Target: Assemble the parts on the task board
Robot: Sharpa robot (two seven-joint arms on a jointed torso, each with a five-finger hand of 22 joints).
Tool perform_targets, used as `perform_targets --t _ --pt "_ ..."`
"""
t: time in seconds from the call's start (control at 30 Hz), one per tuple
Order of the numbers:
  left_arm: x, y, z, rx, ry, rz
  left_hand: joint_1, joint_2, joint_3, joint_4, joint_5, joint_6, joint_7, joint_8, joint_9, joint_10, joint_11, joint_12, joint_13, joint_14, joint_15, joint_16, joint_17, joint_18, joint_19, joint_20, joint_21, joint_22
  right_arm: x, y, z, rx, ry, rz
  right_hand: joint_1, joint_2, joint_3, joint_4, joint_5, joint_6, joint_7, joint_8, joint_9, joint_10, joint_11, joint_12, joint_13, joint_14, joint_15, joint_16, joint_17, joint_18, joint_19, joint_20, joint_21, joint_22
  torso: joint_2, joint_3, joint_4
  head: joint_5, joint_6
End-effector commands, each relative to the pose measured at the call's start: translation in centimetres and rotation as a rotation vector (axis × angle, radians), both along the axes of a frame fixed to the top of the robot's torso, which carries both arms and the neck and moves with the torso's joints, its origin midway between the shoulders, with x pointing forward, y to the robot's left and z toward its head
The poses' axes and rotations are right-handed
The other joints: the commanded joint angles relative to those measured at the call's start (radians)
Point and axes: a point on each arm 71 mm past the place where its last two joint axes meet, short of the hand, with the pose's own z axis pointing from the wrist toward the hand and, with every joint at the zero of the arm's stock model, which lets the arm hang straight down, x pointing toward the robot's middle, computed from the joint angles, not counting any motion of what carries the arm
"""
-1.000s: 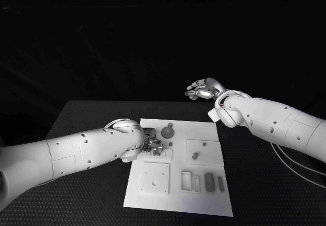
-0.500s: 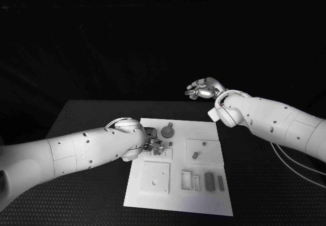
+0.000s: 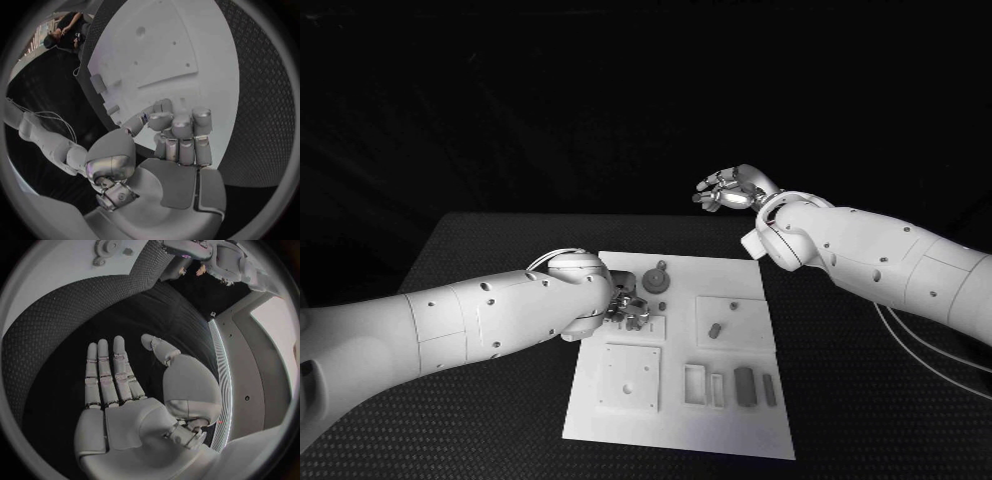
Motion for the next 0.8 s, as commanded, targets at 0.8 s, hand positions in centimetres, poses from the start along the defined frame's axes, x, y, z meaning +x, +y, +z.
perform_targets --t 0.8 --pt "-0.63 0.08 -1.54 -0.017 0.171 0.027 -0.054 0.065 0.011 0.023 -0.045 0.174 -0.108 0.003 -0.011 -0.036 -0.036 0.011 -0.007 0.024 -0.038 0.008 -0.010 0.016 -0.002 -0.099 -0.008 0.014 -0.01 0.14 -0.02 0.001 0.003 0.013 0.003 0.003 -0.006 0.000 0.011 0.022 0.014 0.002 -0.003 -0.191 0.077 0.007 -0.005 -0.004 0.006 -0.007 0.003 0.001 -0.004 0.002 -0.008 0.003 0.000 -0.0005 0.0005 -0.002 -0.002"
